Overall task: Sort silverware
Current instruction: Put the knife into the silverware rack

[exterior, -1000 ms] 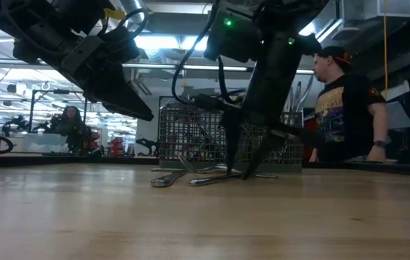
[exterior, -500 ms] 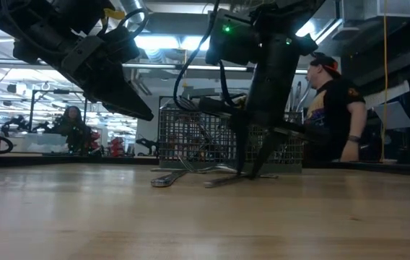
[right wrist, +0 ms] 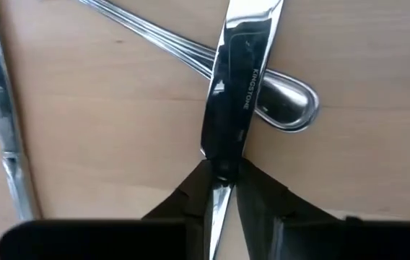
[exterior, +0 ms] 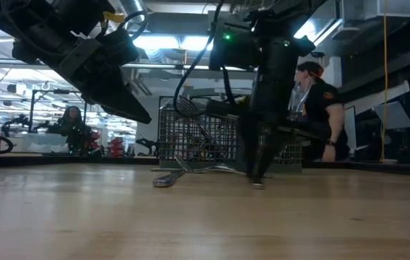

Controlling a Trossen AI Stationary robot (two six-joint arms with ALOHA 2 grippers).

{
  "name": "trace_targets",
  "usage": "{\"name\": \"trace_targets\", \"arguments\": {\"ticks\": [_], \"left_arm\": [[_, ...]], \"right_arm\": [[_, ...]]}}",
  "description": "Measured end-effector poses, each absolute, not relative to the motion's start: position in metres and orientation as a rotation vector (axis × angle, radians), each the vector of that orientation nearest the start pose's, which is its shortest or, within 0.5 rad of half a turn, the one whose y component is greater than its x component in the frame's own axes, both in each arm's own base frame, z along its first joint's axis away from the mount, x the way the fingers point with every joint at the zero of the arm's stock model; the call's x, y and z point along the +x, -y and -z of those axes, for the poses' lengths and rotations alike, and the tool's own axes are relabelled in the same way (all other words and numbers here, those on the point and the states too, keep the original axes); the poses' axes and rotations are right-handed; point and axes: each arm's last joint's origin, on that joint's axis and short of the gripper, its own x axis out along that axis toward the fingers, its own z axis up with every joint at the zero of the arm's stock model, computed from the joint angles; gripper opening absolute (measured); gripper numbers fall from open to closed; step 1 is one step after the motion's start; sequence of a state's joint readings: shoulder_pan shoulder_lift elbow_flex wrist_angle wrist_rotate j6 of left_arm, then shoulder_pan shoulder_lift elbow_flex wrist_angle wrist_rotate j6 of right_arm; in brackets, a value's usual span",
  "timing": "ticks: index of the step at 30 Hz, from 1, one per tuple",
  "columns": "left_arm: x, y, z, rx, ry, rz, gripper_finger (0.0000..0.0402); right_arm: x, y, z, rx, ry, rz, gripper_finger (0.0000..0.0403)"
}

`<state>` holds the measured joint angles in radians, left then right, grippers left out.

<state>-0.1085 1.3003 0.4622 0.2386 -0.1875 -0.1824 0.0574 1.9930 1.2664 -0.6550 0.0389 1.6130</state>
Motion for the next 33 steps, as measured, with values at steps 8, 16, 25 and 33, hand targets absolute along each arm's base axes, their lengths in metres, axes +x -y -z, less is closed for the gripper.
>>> {"name": "trace_targets", "arguments": {"ticks": [8, 16, 25, 33], "left_arm": [[0.237, 0.02, -0.162, -0.088, -0.584, -0.13, 0.0133], [0.237, 0.02, -0.162, -0.088, -0.584, -0.13, 0.0133], [0.237, 0.02, -0.162, -0.091, -0.581, -0.131, 0.0133], [0.237, 0.014, -0.162, -0.102, -0.576, -0.158, 0.0133]], "right_arm": [[0.367, -0.021, -0.131, 1.131, -1.173, 0.935, 0.0045], [0.364, -0.023, -0.131, 1.001, -1.298, 0.774, 0.0056], [0.363, -0.023, -0.134, 0.892, -1.303, 0.719, 0.0057], [0.361, -0.021, -0.146, 0.813, -1.267, 0.688, 0.0057]]}}
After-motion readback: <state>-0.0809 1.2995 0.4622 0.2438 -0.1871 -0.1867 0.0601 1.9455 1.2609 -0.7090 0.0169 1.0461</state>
